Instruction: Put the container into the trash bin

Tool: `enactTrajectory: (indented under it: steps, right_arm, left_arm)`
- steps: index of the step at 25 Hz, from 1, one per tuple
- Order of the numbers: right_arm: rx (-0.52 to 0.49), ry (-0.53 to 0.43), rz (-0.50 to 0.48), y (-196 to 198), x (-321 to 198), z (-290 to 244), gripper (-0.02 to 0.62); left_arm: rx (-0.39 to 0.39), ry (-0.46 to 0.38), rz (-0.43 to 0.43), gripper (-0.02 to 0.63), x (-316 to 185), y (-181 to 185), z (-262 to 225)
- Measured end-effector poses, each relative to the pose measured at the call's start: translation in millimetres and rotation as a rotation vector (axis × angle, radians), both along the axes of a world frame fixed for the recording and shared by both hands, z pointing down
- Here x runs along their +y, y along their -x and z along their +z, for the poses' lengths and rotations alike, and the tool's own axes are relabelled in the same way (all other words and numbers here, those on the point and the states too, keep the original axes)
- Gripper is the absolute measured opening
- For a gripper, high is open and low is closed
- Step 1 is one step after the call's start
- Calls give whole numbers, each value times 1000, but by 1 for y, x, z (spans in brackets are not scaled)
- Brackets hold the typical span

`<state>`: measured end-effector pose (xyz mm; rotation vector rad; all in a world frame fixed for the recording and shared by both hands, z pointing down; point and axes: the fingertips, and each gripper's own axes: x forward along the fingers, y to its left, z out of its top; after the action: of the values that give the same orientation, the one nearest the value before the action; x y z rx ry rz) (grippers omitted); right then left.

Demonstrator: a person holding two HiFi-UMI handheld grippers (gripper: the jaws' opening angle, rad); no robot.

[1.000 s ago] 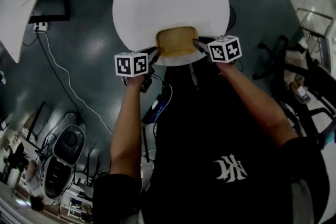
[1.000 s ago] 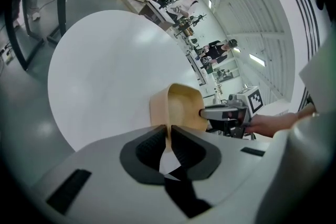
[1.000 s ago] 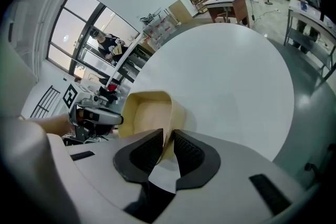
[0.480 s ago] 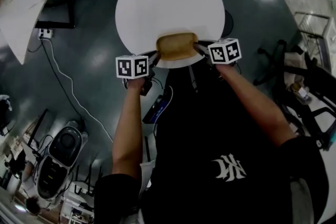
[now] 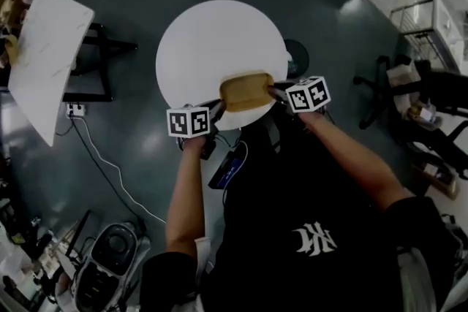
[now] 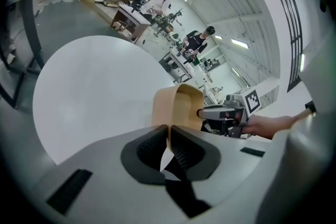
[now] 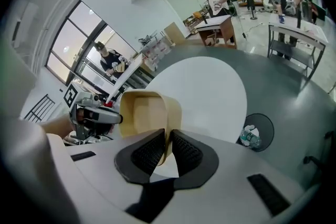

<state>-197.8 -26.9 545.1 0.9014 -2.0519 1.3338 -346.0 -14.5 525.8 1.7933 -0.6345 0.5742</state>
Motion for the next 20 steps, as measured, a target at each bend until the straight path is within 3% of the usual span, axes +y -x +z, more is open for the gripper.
enactTrajectory:
  steps: [10,20]
  right_arm:
    - [-14,-113,136,-97,-20,-34,66]
    - [-16,-177,206,-247,-38,-66,66]
  left_arm:
    - [14,-107,173,29,-38,-97,-45]
    - [9,-160,270,29,-60,-246,-71]
